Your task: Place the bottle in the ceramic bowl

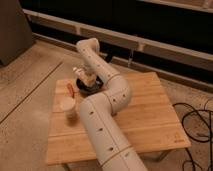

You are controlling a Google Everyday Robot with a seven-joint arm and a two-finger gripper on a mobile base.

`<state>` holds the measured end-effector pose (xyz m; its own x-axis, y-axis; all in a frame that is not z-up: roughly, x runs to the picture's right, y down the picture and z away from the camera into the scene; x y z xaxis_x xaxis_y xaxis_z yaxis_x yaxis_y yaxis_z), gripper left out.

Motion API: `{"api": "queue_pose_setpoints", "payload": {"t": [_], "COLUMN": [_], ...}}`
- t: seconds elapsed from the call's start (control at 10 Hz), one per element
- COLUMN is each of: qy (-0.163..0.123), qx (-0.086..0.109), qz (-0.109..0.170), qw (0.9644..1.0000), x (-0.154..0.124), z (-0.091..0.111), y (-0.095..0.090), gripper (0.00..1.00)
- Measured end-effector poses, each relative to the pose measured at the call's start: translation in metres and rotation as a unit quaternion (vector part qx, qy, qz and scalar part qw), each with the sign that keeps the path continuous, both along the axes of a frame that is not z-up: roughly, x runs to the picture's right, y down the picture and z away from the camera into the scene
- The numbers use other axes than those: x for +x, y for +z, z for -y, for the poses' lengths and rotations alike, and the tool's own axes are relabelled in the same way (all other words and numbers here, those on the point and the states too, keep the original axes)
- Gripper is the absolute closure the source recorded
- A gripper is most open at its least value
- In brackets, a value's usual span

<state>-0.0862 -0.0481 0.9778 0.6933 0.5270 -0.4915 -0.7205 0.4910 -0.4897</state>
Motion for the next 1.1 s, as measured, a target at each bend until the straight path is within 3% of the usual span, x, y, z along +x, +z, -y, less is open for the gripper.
{"api": "queue_pose_setpoints", "payload": {"t": [0.1,0.3,1.1], "qy": [0.0,-0.001,-0.004], "qx": [-0.003,-0.007,-0.012], "qz": [-0.003,-0.007,-0.013], "qw": [1.0,1.0,0.9998], "x": [0.0006,0.0017,0.0028], "z": [-0.002,-0.0056,-0.0099], "y": [0.0004,0.0012,0.0021], "gripper": [0.54,0.37,0.36]}}
